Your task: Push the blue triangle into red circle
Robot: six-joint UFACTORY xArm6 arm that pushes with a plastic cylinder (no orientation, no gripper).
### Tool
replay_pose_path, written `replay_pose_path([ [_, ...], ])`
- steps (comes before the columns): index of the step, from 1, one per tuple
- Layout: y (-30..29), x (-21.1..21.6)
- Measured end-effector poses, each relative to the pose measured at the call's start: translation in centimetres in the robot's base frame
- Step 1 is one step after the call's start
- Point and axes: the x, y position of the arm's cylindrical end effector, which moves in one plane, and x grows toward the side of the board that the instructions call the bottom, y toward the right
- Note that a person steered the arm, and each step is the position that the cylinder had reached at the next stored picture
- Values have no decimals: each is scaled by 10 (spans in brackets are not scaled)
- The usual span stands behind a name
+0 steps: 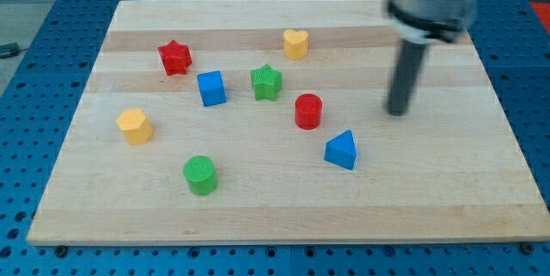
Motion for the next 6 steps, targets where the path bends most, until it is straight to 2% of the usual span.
replay_pose_path([
  [1,-9,88],
  [2,-59,96],
  [4,-129,83],
  [6,-131,26],
])
